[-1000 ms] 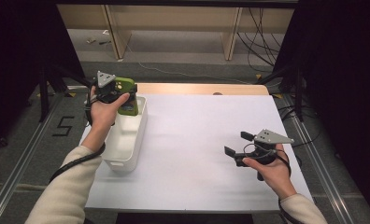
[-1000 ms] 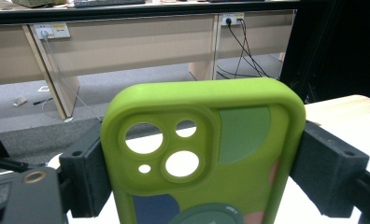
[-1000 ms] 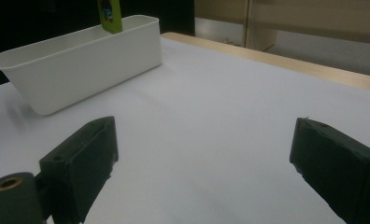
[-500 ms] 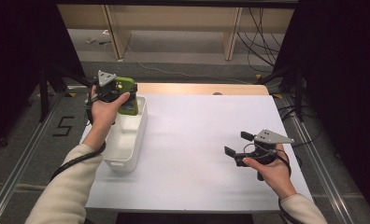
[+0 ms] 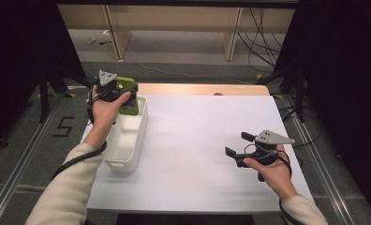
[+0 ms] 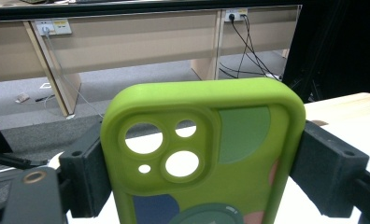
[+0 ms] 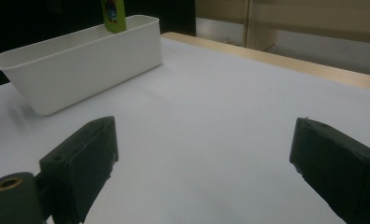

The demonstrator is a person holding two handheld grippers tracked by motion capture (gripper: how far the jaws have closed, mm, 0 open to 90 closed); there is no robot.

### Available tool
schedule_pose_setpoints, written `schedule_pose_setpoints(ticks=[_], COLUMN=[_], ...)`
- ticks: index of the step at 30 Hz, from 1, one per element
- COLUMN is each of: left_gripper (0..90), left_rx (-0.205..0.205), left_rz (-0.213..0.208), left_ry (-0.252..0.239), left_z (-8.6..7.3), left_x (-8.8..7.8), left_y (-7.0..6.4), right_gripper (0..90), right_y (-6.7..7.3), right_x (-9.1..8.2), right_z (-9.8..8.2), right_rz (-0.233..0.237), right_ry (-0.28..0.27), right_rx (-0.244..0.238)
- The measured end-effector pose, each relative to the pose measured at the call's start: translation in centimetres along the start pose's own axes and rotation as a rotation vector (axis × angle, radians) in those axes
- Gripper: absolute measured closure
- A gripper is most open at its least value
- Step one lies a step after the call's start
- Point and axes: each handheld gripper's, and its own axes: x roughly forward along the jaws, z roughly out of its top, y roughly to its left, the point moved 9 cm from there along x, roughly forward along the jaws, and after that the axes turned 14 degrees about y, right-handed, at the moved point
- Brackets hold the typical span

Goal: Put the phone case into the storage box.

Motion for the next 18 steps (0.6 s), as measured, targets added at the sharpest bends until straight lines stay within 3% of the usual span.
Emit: schedule_pose_setpoints(ticks=[18], left_gripper=[16.1], left_rx=[-0.004], left_rz=[0.002], left_ry=[0.006], left_z=[0.13], left_x=[0.59], left_y=[0.14], right_gripper=[8.9], right_y=[-0.04], right_x=[0.02], right_z=[-0.01], right_rz=[0.001], right_ry=[-0.001], right_rx=[0.001])
